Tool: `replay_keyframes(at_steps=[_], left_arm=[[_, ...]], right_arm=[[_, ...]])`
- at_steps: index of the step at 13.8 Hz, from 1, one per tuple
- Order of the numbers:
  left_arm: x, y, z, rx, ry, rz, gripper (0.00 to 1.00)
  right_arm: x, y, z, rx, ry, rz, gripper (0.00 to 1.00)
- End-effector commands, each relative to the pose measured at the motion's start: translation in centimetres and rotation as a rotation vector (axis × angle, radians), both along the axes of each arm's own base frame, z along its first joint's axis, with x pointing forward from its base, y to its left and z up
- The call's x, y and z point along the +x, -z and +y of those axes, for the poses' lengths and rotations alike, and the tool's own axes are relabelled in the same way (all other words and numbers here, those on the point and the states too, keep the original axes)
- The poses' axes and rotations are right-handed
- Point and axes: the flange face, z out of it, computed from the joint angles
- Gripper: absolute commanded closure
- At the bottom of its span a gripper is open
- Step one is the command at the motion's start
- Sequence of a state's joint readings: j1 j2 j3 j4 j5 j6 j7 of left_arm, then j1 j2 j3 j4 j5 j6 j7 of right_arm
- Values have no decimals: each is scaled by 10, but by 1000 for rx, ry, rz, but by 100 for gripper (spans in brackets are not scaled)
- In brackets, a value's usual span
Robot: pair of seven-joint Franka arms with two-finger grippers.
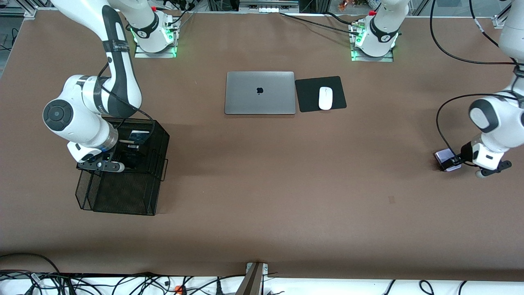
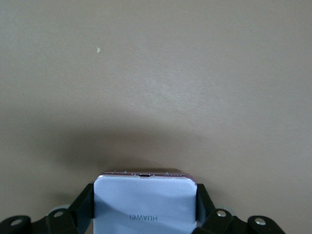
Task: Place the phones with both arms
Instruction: 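Set the white phone mid-table with the left gripper while the right gripper withdraws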
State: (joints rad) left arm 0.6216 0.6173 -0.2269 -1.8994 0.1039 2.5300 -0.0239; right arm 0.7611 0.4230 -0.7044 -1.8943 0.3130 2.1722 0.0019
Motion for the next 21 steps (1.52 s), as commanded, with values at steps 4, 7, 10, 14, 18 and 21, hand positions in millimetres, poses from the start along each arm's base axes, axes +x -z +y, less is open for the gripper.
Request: replay_keyframes(at_steps=[4, 7, 10, 14, 18, 21], left_arm=[[67, -53, -115, 5, 6, 80, 100], [78, -38, -217, 45, 134, 106, 100], [76, -29, -330, 51, 181, 116, 100], [58, -19, -499, 49, 125, 98, 100], [28, -14, -634, 67, 165, 47, 100], [12, -16, -691, 62, 221, 3, 100]], right_arm=[[19, -45, 14, 36, -20, -57, 1], [34, -78, 35, 37, -54, -37, 1], [42, -108, 54, 51, -20, -31, 1], [41, -115, 77, 112, 42, -34, 1], [40, -113, 108, 119, 12, -58, 0], [40, -113, 109, 122, 13, -62, 0]])
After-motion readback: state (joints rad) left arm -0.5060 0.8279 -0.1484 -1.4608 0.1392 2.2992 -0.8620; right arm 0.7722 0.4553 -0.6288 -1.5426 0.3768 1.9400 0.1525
